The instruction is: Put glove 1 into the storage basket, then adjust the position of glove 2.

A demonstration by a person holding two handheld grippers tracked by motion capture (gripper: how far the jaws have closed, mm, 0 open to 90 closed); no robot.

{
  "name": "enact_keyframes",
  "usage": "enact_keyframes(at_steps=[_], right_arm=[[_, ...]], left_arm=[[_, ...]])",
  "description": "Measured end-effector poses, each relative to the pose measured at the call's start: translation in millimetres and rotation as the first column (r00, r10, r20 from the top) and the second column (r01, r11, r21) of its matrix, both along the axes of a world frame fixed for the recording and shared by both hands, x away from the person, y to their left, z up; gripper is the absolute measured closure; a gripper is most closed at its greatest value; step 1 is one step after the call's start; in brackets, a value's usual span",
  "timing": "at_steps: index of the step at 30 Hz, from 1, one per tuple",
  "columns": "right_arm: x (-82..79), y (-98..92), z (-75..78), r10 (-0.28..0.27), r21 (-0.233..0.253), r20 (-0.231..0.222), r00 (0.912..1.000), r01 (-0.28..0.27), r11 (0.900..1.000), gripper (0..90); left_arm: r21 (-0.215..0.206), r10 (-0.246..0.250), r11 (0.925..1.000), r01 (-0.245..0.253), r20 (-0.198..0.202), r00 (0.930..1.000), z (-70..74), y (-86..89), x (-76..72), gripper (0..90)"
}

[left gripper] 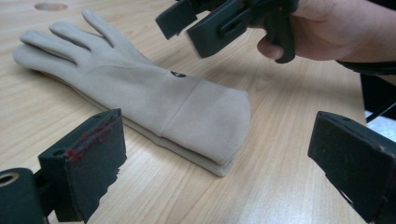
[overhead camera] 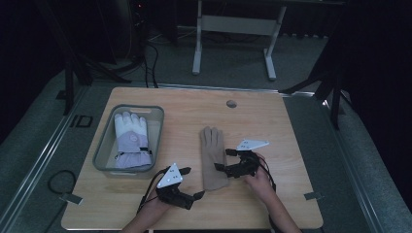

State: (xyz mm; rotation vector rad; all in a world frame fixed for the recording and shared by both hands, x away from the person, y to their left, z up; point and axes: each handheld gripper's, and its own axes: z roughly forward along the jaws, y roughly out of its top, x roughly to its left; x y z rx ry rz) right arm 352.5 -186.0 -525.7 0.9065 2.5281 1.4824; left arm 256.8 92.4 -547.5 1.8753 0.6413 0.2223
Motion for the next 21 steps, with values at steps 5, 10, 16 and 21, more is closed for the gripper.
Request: enact_keyframes(at_steps=[5,10,16,21], right_arm=[[-0.4,-10.0,5.9,0.073,0.058,-0.017,0.9972,-0.071,0.996,12.3],[2.4,-10.8,10.1,0.069,-0.019,0.127,0.9895,-0.067,0.998,27.7],[21.0,-7.1,13.2,0.081,-0.092,0.214,0.9735,-0.063,0.994,42.3],[34.4,1.1,5.6,0.055,-0.152,0.211,0.9758,-0.023,0.988,42.3]], left_arm=[[-0.009,-0.013,0.9999,0.012,-0.068,0.9976,3.1,-3.4,4.9,4.3],[0.034,-0.064,0.9973,0.065,-0.040,0.9972,6.7,-12.4,5.5,5.7],[0.113,-0.131,0.9847,0.132,-0.020,0.9912,11.0,-29.3,7.3,13.7],[0.163,-0.151,0.9745,0.154,-0.031,0.9880,10.7,-41.1,13.1,15.9]])
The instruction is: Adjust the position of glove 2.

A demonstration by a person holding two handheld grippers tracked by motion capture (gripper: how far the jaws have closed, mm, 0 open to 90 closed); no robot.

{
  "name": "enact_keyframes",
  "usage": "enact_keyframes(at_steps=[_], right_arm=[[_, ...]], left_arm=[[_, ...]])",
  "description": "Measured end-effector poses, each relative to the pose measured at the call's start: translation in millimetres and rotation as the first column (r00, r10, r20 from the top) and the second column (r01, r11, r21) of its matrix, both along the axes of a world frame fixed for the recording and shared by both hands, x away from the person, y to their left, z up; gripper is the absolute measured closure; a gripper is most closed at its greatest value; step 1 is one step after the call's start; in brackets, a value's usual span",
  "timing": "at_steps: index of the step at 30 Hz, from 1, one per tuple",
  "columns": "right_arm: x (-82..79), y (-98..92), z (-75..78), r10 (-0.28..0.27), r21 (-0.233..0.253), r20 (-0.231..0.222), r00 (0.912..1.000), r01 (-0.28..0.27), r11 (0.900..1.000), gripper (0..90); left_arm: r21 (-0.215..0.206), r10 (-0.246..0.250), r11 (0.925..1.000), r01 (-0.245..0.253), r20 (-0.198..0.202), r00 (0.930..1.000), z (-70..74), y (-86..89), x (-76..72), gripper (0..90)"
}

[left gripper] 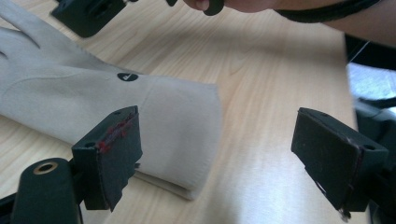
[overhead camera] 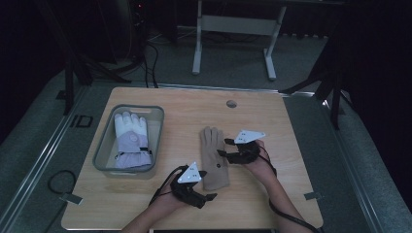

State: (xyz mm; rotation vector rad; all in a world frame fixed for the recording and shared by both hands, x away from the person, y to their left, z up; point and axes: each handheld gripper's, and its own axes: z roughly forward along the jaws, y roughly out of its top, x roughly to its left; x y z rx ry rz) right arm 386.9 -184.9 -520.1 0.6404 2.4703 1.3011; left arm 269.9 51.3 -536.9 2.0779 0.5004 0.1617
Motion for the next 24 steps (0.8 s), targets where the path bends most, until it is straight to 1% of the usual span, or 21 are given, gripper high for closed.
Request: enact_keyframes(at_steps=[1,2,3,4,5,6,8,9,10,12,13,15,17,18,19,20,23,24], right_arm=[[2.7,1.4,-2.9,-0.007,-0.009,-0.006,1.0000,0.007,1.000,41.3],[7.0,3.5,-7.0,-0.030,-0.030,-0.029,0.9991,0.029,0.999,39.3],[10.0,4.1,-9.6,-0.039,-0.029,-0.062,0.9973,0.037,0.999,39.5],[12.3,4.5,-13.1,-0.044,-0.031,-0.067,0.9968,0.042,0.999,40.6],[13.9,5.4,-16.5,-0.055,-0.052,-0.065,0.9964,0.051,0.997,40.8],[16.1,5.8,-19.9,-0.065,-0.072,-0.073,0.9952,0.060,0.996,40.8],[20.1,5.6,-26.8,-0.084,-0.084,-0.113,0.9901,0.074,0.994,41.1],[22.4,5.5,-30.4,-0.096,-0.096,-0.137,0.9859,0.084,0.992,41.0],[23.9,5.1,-32.9,-0.098,-0.088,-0.162,0.9819,0.085,0.993,43.1],[25.0,4.0,-34.3,-0.092,-0.076,-0.192,0.9771,0.078,0.994,47.3],[25.2,3.9,-34.3,-0.087,-0.068,-0.212,0.9733,0.075,0.995,53.6],[23.9,4.9,-34.9,-0.065,-0.059,-0.222,0.9728,0.053,0.997,62.4],[22.7,6.0,-33.9,-0.068,-0.058,-0.247,0.9667,0.056,0.997,73.4],[21.3,7.1,-33.4,-0.068,-0.064,-0.238,0.9690,0.054,0.997,76.6],[18.5,9.4,-32.1,-0.076,-0.087,-0.207,0.9754,0.059,0.994,78.5],[13.7,13.8,-30.8,-0.087,-0.118,-0.160,0.9832,0.068,0.991,80.1],[7.0,19.8,-29.7,-0.106,-0.157,-0.106,0.9888,0.089,0.984,81.3],[6.1,20.3,-29.6,-0.114,-0.158,-0.106,0.9878,0.097,0.983,81.3]], left_arm=[[0.009,0.006,0.9999,-0.006,-0.009,0.9999,-0.7,-1.8,2.0,16.0],[0.011,0.010,0.9999,-0.009,-0.009,0.9999,-1.0,-2.6,3.1,16.0],[0.009,0.013,0.9999,-0.013,-0.005,0.9999,-1.4,-3.2,4.2,16.0],[0.016,0.013,0.9998,-0.013,-0.006,0.9999,-1.5,-4.1,5.4,16.1],[0.021,0.010,0.9997,-0.010,-0.007,0.9999,-1.6,-4.6,6.5,17.1],[0.023,0.009,0.9997,-0.009,-0.009,0.9999,-1.7,-5.3,7.4,17.2],[0.031,0.012,0.9994,-0.012,-0.015,0.9998,-2.9,-6.5,9.6,19.3],[0.039,0.012,0.9992,-0.012,-0.016,0.9998,-3.5,-6.9,10.5,19.3],[0.047,0.013,0.9988,-0.012,-0.018,0.9997,-4.3,-7.2,11.5,19.4],[0.050,0.016,0.9986,-0.015,-0.019,0.9997,-5.4,-7.0,12.5,19.4],[0.052,0.013,0.9986,-0.012,-0.019,0.9997,-5.7,-6.9,12.8,20.2],[0.060,0.012,0.9982,-0.011,-0.018,0.9998,-6.4,-7.4,12.9,20.3],[0.067,0.006,0.9977,-0.005,-0.021,0.9997,-7.3,-8.4,13.0,20.3],[0.072,0.009,0.9974,-0.007,-0.020,0.9998,-7.9,-9.2,12.9,20.3],[0.076,0.006,0.9971,-0.004,-0.021,0.9998,-8.8,-9.9,13.0,20.3],[0.080,0.006,0.9968,-0.004,-0.020,0.9998,-9.4,-10.4,13.1,20.3],[0.093,0.005,0.9956,-0.004,-0.007,1.0000,-11.4,-12.2,13.1,20.3],[0.105,0.010,0.9944,-0.011,0.008,0.9999,-11.5,-12.9,12.6,20.3]])
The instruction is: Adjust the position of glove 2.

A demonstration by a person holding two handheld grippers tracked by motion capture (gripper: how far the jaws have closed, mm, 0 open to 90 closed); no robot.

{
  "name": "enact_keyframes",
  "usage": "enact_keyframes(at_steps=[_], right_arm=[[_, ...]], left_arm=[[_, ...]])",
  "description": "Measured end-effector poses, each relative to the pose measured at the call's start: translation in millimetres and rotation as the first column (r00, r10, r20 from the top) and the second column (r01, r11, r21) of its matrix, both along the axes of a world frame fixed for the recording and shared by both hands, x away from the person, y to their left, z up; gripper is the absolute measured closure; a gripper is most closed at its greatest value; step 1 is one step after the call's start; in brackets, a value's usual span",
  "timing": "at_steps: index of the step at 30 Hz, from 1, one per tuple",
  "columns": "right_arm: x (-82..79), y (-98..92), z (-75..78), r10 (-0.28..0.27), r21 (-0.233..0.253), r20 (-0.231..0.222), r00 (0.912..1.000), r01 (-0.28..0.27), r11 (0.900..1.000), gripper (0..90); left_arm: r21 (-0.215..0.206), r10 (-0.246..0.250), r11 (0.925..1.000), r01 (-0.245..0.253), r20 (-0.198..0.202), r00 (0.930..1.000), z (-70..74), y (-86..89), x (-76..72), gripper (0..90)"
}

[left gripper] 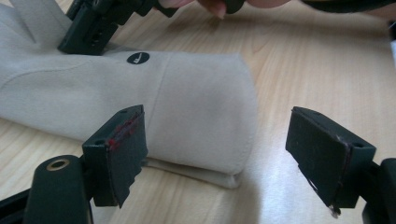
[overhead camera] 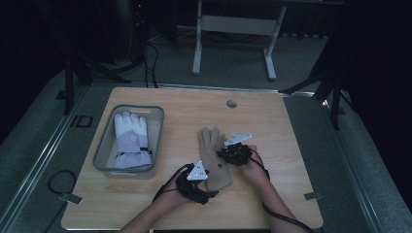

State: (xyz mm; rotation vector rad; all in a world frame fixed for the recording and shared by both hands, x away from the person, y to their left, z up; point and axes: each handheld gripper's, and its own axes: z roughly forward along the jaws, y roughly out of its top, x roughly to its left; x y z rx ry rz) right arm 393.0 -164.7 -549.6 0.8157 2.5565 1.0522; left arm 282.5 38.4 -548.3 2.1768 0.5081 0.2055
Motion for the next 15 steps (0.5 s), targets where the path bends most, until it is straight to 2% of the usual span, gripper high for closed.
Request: enact_keyframes(at_steps=[3,7,9,11,13,15], right_arm=[[-0.3,-1.1,-1.2,-0.028,0.025,-0.017,0.9995,0.028,0.999,81.4],[-0.8,-1.1,-1.5,-0.044,0.032,-0.023,0.9988,0.044,0.999,81.3],[-1.0,-0.9,-1.5,-0.048,0.033,-0.025,0.9986,0.048,0.998,81.3],[-1.1,-0.7,-1.4,-0.052,0.034,-0.027,0.9983,0.053,0.998,81.2],[-1.2,-0.5,-1.3,-0.054,0.033,-0.028,0.9981,0.055,0.998,81.2],[-1.4,-0.6,-1.5,-0.057,0.036,-0.029,0.9979,0.058,0.998,81.3]], left_arm=[[0.013,-0.002,0.9999,0.002,0.024,0.9997,0.1,-2.2,-0.6,20.3],[0.056,-0.016,0.9984,0.013,0.061,0.9980,-2.6,-8.8,-2.8,20.2],[0.104,-0.024,0.9945,0.015,0.089,0.9958,-6.1,-12.7,-4.0,20.2],[0.128,-0.024,0.9918,0.011,0.104,0.9943,-9.5,-15.3,-4.5,20.4],[0.146,-0.028,0.9892,0.009,0.131,0.9910,-10.5,-16.9,-6.3,23.0],[0.165,-0.035,0.9863,0.012,0.137,0.9900,-10.5,-16.7,-5.8,35.1]])
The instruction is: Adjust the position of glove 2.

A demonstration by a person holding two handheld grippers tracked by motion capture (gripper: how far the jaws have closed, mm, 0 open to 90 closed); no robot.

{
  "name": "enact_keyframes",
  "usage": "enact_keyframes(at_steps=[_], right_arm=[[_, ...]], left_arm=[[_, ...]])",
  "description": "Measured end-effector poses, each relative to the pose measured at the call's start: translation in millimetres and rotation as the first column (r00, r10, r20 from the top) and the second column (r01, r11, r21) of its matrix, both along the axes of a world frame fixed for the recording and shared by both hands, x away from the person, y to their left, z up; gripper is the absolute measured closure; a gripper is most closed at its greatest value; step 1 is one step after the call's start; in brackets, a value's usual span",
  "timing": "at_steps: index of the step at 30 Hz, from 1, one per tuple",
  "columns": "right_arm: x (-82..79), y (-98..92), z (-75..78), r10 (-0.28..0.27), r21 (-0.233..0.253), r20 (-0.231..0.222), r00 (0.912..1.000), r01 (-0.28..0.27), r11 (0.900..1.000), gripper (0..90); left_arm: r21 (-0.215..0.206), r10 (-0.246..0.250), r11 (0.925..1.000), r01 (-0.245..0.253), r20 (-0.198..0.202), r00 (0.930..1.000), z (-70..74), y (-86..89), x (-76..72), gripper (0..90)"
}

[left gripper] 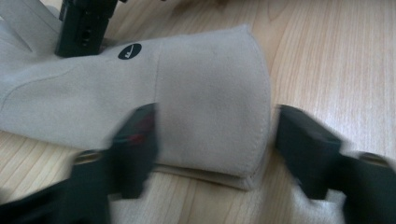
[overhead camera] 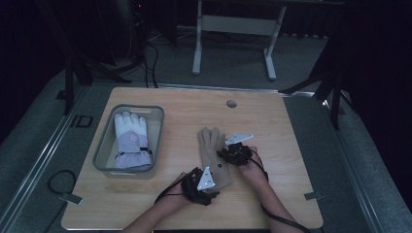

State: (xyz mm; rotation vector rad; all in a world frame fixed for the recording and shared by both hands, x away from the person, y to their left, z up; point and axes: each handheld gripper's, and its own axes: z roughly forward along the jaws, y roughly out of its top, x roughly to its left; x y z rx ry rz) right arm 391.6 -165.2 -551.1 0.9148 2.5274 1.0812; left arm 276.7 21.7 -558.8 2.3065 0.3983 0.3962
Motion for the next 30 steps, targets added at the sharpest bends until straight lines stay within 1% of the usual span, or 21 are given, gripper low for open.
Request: enact_keyframes(at_steps=[3,4,5,6,7,8,9,10,11,12,14,15,16,19,20,22,25,28,29,30], right_arm=[[0.1,-0.5,-0.4,-0.004,0.009,-0.003,1.0000,0.004,1.000,81.2],[0.1,-0.7,-0.5,-0.006,0.011,-0.005,1.0000,0.006,1.000,81.3],[0.2,-0.7,-0.5,-0.008,0.013,-0.007,0.9999,0.008,1.000,81.3],[0.3,-0.5,-0.3,-0.008,0.013,-0.009,0.9999,0.008,1.000,81.3],[0.2,-0.2,-0.1,-0.009,0.017,-0.016,0.9998,0.009,1.000,81.4],[-0.1,0.6,0.1,-0.008,0.018,-0.017,0.9998,0.008,1.000,81.4],[-0.6,1.1,0.4,-0.007,0.019,-0.016,0.9999,0.008,1.000,81.5],[-0.7,1.2,0.8,-0.006,0.037,-0.028,0.9996,0.007,0.999,81.6],[-0.7,1.4,1.1,-0.004,0.047,-0.034,0.9994,0.005,0.999,81.6],[-1.3,2.2,1.3,-0.001,0.049,-0.026,0.9997,0.003,0.999,81.7],[-1.4,3.7,2.6,0.004,0.056,-0.028,0.9996,-0.002,0.998,81.8],[-1.3,4.3,3.7,0.006,0.063,-0.032,0.9995,-0.004,0.998,81.8],[-1.4,5.0,5.5,0.009,0.065,-0.029,0.9995,-0.007,0.998,81.9],[-3.2,8.3,12.3,0.021,0.057,-0.008,0.9997,-0.021,0.998,82.0],[-3.9,9.5,15.1,0.027,0.056,-0.004,0.9996,-0.027,0.998,82.0],[-5.2,12.0,20.7,0.031,0.055,0.014,0.9994,-0.031,0.998,82.0],[-6.1,15.1,30.0,0.038,0.072,0.027,0.9989,-0.040,0.997,82.0],[-6.6,18.5,40.0,0.046,0.091,0.041,0.9981,-0.049,0.995,82.0],[-6.9,19.7,43.3,0.046,0.101,0.046,0.9979,-0.050,0.994,82.1],[-7.2,21.0,47.5,0.051,0.112,0.048,0.9975,-0.056,0.992,82.1]], left_arm=[[-0.007,0.005,1.0000,-0.005,-0.014,0.9999,-0.2,0.8,1.5,46.6],[-0.002,0.013,0.9999,-0.013,-0.010,0.9999,0.1,1.1,2.2,50.7],[0.004,0.020,0.9998,-0.020,-0.006,0.9998,0.6,1.4,3.1,55.6],[0.015,0.037,0.9992,-0.037,0.004,0.9993,1.5,1.7,3.6,64.3],[0.011,0.047,0.9988,-0.047,-0.012,0.9988,3.2,3.4,5.9,74.1],[-0.002,0.049,0.9988,-0.049,-0.035,0.9982,3.9,4.5,7.8,78.0],[-0.018,0.051,0.9985,-0.052,-0.076,0.9958,5.1,6.3,10.6,78.9],[-0.029,0.047,0.9983,-0.051,-0.108,0.9930,6.4,8.2,12.8,79.8],[-0.035,0.044,0.9982,-0.048,-0.123,0.9915,7.7,9.8,14.0,80.5],[-0.037,0.041,0.9983,-0.046,-0.129,0.9908,9.0,11.1,14.2,80.8],[-0.023,0.030,0.9992,-0.033,-0.125,0.9917,11.6,13.4,13.7,81.2],[-0.026,0.031,0.9991,-0.034,-0.127,0.9914,13.0,14.6,13.2,81.3],[-0.018,0.027,0.9994,-0.030,-0.127,0.9915,14.7,16.0,13.1,81.3],[-0.012,0.022,0.9996,-0.024,-0.126,0.9918,20.6,19.5,11.8,81.6],[-0.003,0.019,0.9998,-0.019,-0.114,0.9933,23.7,20.8,10.7,81.7],[0.000,0.013,0.9999,-0.013,-0.108,0.9941,28.5,23.4,10.5,81.7],[0.006,0.004,1.0000,-0.003,-0.089,0.9960,36.6,28.3,9.8,81.8],[0.020,0.002,0.9998,-0.001,-0.069,0.9976,44.2,33.6,9.0,81.7],[0.012,0.001,0.9999,0.000,-0.068,0.9977,47.4,36.1,8.7,81.8],[0.013,-0.001,0.9999,0.002,-0.066,0.9978,49.6,37.8,8.7,81.8]])
